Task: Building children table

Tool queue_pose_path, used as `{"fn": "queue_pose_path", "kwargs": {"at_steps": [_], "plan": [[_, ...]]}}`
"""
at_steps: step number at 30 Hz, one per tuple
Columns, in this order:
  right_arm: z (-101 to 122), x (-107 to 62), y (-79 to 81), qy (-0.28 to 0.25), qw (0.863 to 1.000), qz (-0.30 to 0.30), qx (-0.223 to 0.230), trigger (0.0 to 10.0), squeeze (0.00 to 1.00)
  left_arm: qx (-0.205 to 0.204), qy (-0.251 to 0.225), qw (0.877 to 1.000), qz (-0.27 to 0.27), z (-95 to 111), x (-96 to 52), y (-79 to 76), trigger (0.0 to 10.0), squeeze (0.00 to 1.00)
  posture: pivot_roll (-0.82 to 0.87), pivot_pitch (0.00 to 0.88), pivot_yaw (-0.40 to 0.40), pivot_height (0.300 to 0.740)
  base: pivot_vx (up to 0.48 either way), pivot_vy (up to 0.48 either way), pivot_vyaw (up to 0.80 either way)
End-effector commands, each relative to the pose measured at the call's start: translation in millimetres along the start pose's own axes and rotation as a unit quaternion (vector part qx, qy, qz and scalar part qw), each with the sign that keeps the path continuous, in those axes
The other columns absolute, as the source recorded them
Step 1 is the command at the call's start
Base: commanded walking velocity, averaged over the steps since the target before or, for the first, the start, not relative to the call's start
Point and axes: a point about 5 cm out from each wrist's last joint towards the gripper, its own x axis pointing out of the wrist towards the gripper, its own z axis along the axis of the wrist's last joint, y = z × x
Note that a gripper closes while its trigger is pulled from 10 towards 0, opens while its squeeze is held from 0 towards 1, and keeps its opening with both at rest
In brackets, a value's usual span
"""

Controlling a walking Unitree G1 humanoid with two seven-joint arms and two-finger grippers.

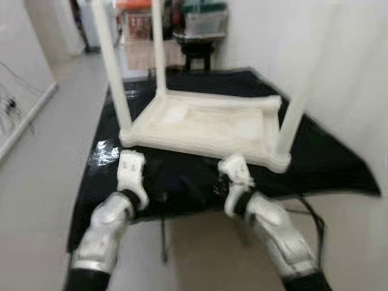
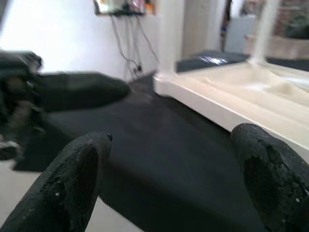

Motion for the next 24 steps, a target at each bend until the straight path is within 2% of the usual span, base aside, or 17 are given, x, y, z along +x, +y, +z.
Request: {"fn": "queue_pose_path", "kwargs": {"at_steps": [1,5,11,14,18,21,24], "plan": [[1,1.6,-1.8,0.004,1.0,-0.012,-0.01,10.0,0.0,0.009,0.009,0.999,0.037,-2,-6.3,9.6,10.0,0.0,-0.1,0.0,-0.007,0.74,0.0,0.0,0.0],[-1,1.2,-5.3,0.018,0.999,-0.022,-0.024,10.0,0.0,0.014,0.013,0.998,0.066,-3,-11.3,14.5,10.0,0.0,-0.1,0.0,-0.009,0.74,0.0,0.0,0.0],[-10,0.4,-6.7,0.063,0.996,-0.01,-0.067,10.0,0.0,0.014,0.017,0.993,0.119,-4,-24.6,22.0,10.0,0.0,-0.1,0.0,-0.01,0.74,0.0,0.0,0.0],[-9,-1.1,-5.3,0.064,0.994,0.001,-0.085,10.0,0.0,0.012,0.024,0.992,0.123,-6,-30.0,22.3,10.0,0.0,-0.09,0.0,-0.014,0.74,0.27,0.0,0.0],[-10,-4.2,1.8,0.064,0.993,0.033,-0.097,10.0,0.0,0.005,0.035,0.993,0.113,-10,-39.9,16.2,10.0,0.0,-0.09,0.005,-0.012,0.74,0.303,0.0,0.8],[-9,-4.8,2.6,0.059,0.994,0.037,-0.086,10.0,0.0,0.003,0.039,0.993,0.11,-11,-42.8,14.0,10.0,0.0,-0.08,0.007,-0.014,0.74,0.306,0.0,0.53],[-9,-4.7,3.6,0.061,0.993,0.041,-0.095,10.0,0.0,0.002,0.041,0.993,0.109,-11,-43.0,13.2,10.0,0.0,-0.08,0.007,-0.014,0.74,0.304,0.0,0.53]]}}
